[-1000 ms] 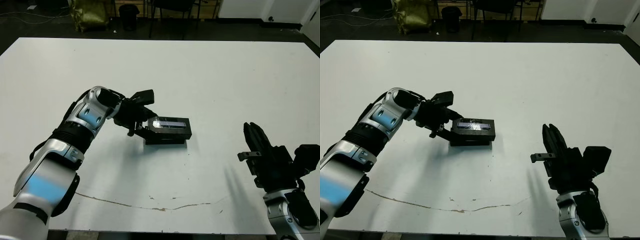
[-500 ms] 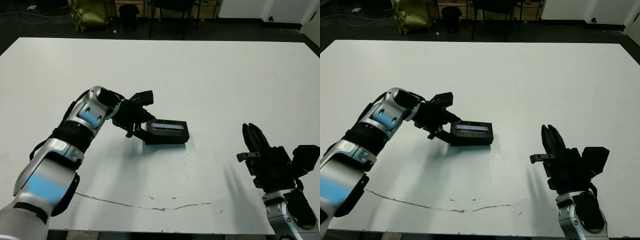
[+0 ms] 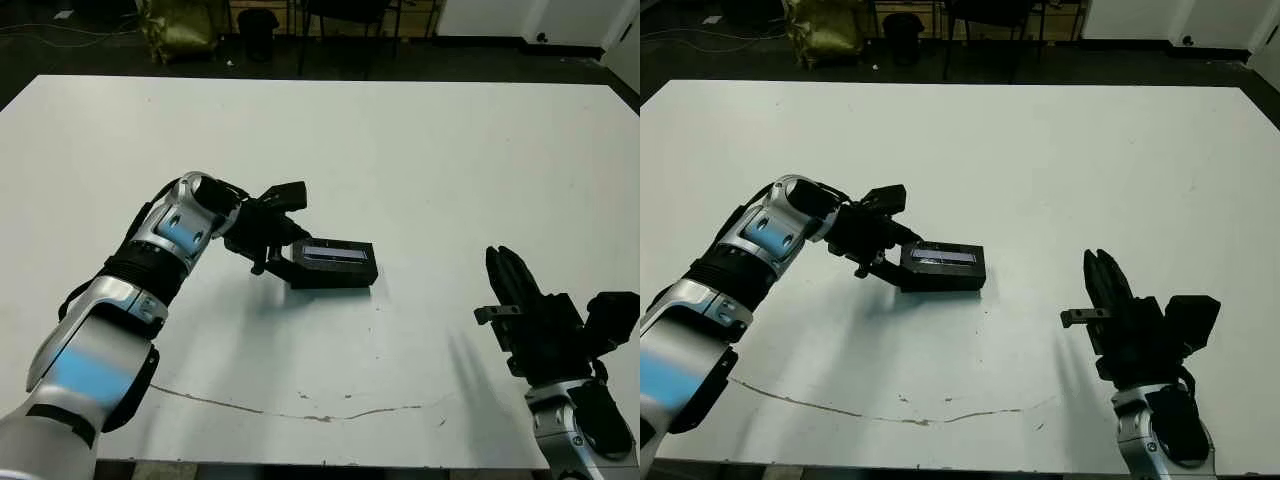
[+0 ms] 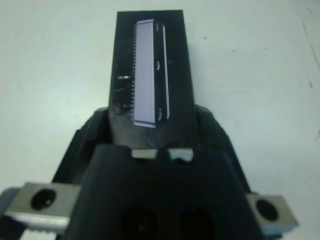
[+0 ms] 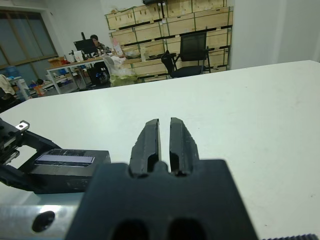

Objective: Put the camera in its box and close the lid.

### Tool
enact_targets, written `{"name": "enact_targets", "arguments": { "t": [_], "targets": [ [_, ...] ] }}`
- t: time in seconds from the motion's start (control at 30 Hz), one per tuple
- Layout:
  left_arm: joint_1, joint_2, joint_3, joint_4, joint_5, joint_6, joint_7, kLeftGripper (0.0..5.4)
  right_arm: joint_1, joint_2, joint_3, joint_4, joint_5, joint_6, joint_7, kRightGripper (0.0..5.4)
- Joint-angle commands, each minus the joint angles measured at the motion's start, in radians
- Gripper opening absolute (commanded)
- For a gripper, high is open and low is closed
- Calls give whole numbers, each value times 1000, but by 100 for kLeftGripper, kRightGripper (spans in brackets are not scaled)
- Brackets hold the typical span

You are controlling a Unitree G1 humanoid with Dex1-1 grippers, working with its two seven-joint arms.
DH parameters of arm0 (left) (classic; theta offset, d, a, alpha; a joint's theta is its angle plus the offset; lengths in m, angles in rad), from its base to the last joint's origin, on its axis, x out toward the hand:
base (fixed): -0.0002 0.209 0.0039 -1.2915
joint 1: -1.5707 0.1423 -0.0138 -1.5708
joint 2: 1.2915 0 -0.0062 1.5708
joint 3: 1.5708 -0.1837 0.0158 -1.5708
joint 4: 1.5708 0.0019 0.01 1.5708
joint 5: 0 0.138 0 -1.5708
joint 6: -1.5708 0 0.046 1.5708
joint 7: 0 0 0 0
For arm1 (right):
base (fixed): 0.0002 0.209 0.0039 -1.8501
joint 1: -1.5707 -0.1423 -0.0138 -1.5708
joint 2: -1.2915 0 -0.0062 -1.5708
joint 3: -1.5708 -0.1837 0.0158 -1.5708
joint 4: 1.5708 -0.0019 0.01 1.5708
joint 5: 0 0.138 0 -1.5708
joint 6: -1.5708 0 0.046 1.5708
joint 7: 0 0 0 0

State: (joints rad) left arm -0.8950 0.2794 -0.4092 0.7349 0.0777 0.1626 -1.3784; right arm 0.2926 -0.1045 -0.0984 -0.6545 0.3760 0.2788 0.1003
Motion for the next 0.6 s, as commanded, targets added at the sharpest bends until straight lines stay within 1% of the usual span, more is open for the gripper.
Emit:
{"name": "enact_targets", "arguments": {
  "t": [0.03,0.17,0.3,0.47,0.6],
  "targets": [
    [30,34,-8,8,18,22,-2,253,14,-1,-3,9,-2,11,-1,0],
    [47,43,-2,16,10,26,-8,253,7,0,-17,50,25,-30,40,0],
    [65,47,2,28,4,24,-7,253,16,-1,-18,27,24,-9,25,0],
    [84,50,-1,27,0,43,0,253,26,0,-16,18,9,-16,19,0],
    [99,52,-2,27,-3,26,1,253,32,3,-12,-5,11,12,-6,0]
  ]
}}
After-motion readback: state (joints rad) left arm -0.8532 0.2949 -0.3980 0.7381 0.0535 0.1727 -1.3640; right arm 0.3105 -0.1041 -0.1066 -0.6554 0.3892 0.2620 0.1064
